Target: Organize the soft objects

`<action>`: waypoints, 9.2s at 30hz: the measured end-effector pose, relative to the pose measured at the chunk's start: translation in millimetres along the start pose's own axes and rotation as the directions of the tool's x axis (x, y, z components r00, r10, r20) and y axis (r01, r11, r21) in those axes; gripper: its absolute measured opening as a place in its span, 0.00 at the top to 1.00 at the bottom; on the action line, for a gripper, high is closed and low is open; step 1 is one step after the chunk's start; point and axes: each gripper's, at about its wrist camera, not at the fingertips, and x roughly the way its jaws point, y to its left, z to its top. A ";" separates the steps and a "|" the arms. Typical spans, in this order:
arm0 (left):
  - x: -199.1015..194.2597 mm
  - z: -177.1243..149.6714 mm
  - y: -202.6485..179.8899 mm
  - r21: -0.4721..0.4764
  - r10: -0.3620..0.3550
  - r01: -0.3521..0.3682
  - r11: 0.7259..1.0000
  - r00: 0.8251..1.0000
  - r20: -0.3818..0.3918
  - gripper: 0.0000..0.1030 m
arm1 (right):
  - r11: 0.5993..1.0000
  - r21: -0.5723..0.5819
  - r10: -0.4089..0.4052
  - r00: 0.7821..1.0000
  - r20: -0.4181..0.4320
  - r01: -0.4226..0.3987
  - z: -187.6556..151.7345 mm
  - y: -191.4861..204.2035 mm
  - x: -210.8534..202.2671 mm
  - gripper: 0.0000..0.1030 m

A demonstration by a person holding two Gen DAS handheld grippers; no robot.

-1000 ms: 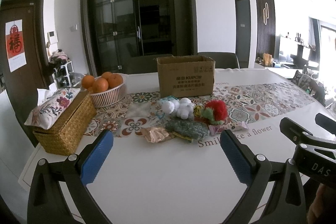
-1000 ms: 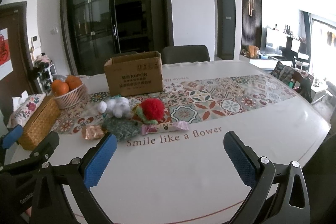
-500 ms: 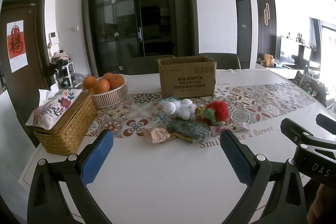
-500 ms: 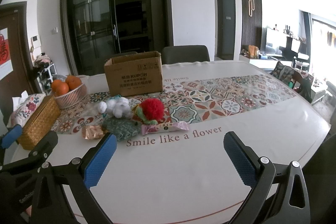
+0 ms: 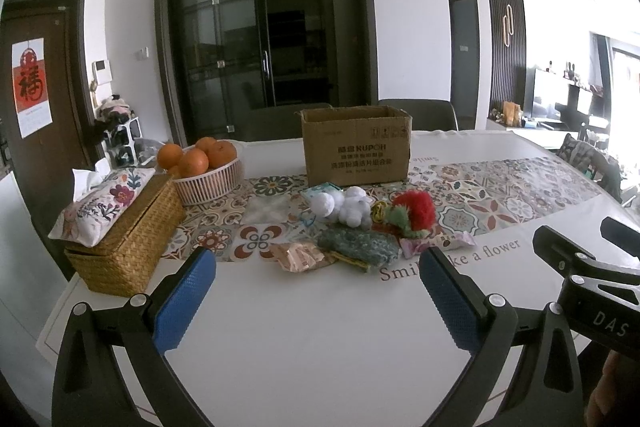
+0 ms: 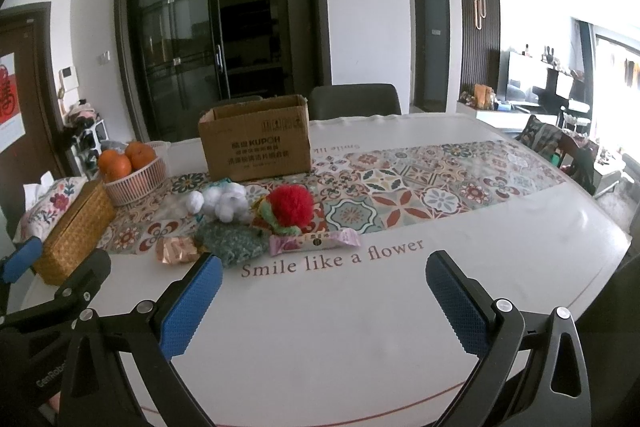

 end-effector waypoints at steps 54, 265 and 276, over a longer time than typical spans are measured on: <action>111.9 8.1 16.4 -0.023 -0.003 -0.002 1.000 0.973 -0.233 0.00 | 0.998 -0.054 0.009 0.978 -0.210 -0.021 26.6 35.1 107.6 0.00; 291.1 214.3 8.2 0.070 -0.052 0.073 0.995 0.962 -0.269 0.07 | 0.984 -0.138 0.063 0.943 -0.327 -0.113 239.9 76.3 278.5 0.33; 312.9 171.1 -15.1 0.076 -0.119 0.164 0.983 0.904 -0.410 0.07 | 0.987 -0.077 0.093 0.895 -0.437 -0.141 193.5 57.5 300.9 0.33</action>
